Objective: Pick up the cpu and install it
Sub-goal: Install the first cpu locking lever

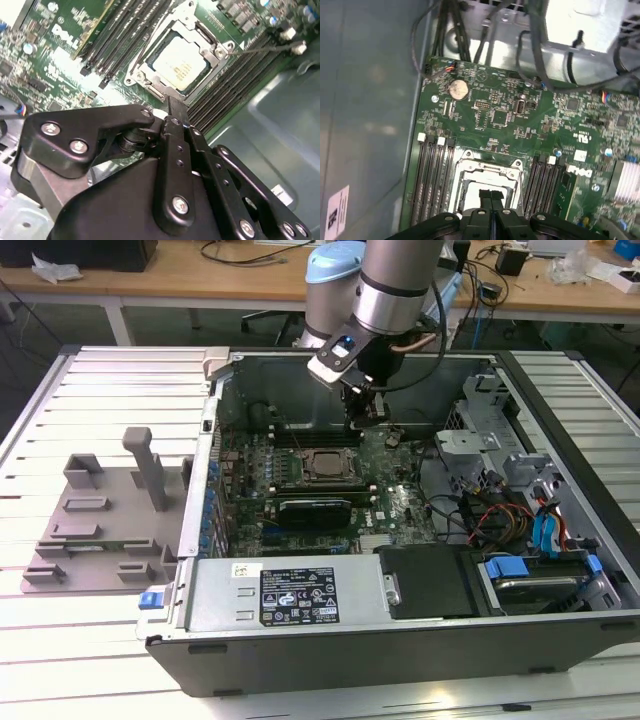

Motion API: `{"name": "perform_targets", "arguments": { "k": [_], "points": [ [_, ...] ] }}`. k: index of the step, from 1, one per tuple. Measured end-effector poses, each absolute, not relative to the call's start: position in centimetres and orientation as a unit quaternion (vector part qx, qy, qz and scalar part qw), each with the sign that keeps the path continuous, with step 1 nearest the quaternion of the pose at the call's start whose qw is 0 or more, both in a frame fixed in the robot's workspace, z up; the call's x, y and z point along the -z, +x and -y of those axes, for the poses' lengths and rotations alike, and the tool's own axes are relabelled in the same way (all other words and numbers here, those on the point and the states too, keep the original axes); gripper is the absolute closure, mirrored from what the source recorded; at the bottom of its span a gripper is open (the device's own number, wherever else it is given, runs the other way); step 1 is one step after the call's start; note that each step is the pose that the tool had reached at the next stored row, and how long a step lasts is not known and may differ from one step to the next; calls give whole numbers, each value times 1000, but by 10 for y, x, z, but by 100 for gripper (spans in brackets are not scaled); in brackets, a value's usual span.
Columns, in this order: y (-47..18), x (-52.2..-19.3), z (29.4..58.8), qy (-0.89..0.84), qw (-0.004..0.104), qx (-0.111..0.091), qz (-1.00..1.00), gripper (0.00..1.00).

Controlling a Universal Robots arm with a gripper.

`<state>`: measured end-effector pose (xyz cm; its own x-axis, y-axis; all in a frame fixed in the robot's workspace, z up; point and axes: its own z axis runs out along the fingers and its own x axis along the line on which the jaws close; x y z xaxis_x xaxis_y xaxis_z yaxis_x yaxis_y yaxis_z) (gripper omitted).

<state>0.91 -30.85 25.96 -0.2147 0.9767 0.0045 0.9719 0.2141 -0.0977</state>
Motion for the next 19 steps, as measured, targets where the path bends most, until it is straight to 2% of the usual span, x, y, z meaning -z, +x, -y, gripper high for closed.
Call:
{"name": "perform_targets", "arguments": {
  "k": [19],
  "points": [
    [9, -260, 309, -444, 24, -43, 895, 89]
  ]
}}
